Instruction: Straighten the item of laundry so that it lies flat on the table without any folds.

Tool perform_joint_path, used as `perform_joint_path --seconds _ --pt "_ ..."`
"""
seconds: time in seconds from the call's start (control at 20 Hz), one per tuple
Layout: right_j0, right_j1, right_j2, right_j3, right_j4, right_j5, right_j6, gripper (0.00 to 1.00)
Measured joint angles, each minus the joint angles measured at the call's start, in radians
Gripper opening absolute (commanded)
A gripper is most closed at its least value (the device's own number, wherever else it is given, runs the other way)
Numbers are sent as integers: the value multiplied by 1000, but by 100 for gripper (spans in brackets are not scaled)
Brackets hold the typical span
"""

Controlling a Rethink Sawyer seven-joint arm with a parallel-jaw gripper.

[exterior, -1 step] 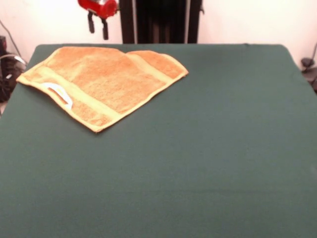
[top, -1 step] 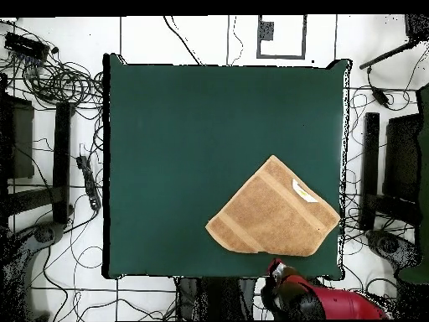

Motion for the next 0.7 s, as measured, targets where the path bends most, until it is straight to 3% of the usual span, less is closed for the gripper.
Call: perform_joint_path --seconds 0.7 --pt "129 48 27 -36 -22 -25 0 100"
